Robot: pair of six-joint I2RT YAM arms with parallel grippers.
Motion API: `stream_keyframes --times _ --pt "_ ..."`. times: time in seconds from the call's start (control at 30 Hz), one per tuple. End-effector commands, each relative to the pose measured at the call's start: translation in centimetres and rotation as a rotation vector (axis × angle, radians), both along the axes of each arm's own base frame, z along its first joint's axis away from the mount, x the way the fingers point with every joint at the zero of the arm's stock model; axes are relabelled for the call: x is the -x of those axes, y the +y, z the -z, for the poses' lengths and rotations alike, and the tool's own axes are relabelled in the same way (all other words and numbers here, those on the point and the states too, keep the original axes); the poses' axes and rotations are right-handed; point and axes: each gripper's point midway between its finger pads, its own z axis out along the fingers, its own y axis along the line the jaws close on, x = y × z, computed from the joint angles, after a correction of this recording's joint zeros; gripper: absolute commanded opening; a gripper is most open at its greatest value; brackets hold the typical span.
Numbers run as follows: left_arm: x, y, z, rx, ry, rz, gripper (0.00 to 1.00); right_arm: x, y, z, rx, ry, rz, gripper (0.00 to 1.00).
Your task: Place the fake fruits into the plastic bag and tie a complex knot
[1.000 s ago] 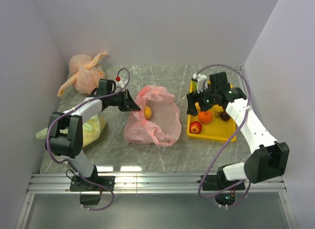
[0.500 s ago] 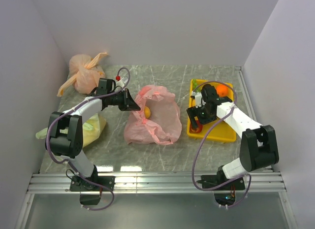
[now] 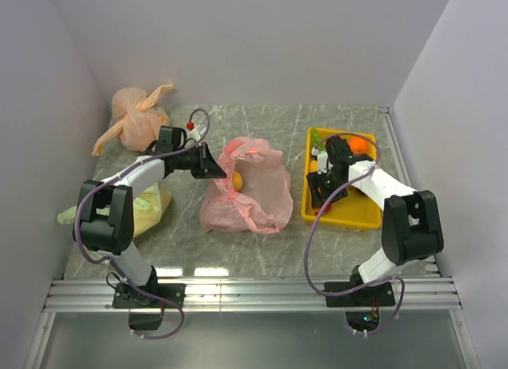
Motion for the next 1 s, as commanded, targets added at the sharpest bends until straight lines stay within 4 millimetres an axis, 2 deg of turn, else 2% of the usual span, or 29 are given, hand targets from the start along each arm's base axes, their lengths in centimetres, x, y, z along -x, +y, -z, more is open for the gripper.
stream_keyframes --times 0.0,0.03,0.1,0.13,0.27,0.3,0.37,0.4,0.43,0.5,0.57,0.6,0.63,0.67,0.73,0.8,0.83,0.87,0.93,0.97 --pt "-0.6 0.0 -0.7 0.003 -0.042 0.011 0.01 -1.2 0.3 -4.6 -0.068 -0.092 -0.024 0.57" --pt "-0.6 0.0 -0.8 0.003 -0.047 0.012 0.01 -1.0 0.4 -6.1 -0.08 -0.128 -0.047 0.53" --pt "-0.5 0.0 -0.7 -0.002 -0.03 0.017 0.0 -1.4 1.2 -9.0 -0.121 -0.197 -0.089 0.51" --pt "-0.6 0.0 -0.9 -0.003 -0.037 0.023 0.01 -1.0 2.1 -10.9 -0.182 -0.23 -0.122 0.5" --pt "-0.4 -0.1 -0.8 0.001 -0.019 0.041 0.0 -2.0 6.2 -18.8 -0.381 -0.413 -0.203 0.51" --pt "-0.3 -0.2 -0.8 0.003 -0.021 0.043 0.0 -1.7 7.8 -19.8 -0.41 -0.432 -0.241 0.51" --pt "-0.1 -0.3 -0.8 0.017 -0.013 0.051 0.01 -1.9 10.3 -21.4 -0.464 -0.469 -0.29 0.52" --pt "0.1 -0.4 -1.0 0.029 -0.01 0.063 0.01 -1.2 12.3 -21.5 -0.49 -0.46 -0.343 0.52" --pt "0.1 -0.5 -1.0 0.034 -0.004 0.065 0.0 -1.4 13.4 -21.5 -0.506 -0.468 -0.363 0.52" --pt "0.3 -0.6 -1.4 0.053 -0.006 0.078 0.0 -0.3 15.4 -21.1 -0.517 -0.454 -0.428 0.53" --pt "0.4 -0.8 -1.8 0.071 -0.006 0.093 0.01 0.0 16.4 -20.4 -0.505 -0.447 -0.466 0.61" --pt "0.5 -0.9 -1.9 0.079 -0.01 0.1 0.01 -0.2 16.4 -20.0 -0.48 -0.447 -0.466 0.7" --pt "0.7 -1.0 -2.1 0.097 -0.003 0.11 0.0 -0.3 16.6 -19.3 -0.466 -0.429 -0.467 0.88" --pt "0.6 -1.0 -2.2 0.099 -0.007 0.109 0.01 -0.5 16.5 -19.2 -0.459 -0.428 -0.457 0.96" --pt "0.7 -1.0 -2.2 0.106 -0.01 0.109 0.01 -1.3 15.3 -19.5 -0.434 -0.434 -0.413 0.98" --pt "0.8 -0.9 -2.4 0.106 -0.016 0.107 0.02 -1.8 13.7 -20.5 -0.446 -0.453 -0.368 0.99" --pt "0.8 -0.9 -2.4 0.108 -0.015 0.106 0.01 -1.3 12.9 -21.1 -0.462 -0.46 -0.36 1.0" --pt "0.9 -0.9 -2.3 0.111 -0.012 0.106 0.01 -2.0 11.0 -21.1 -0.449 -0.468 -0.307 1.0" --pt "0.9 -0.9 -2.3 0.114 -0.01 0.107 0.01 -2.0 8.8 -20.8 -0.418 -0.467 -0.265 1.0" --pt "0.9 -0.9 -2.2 0.113 -0.007 0.106 0.01 -2.5 6.8 -19.3 -0.367 -0.451 -0.206 1.0"
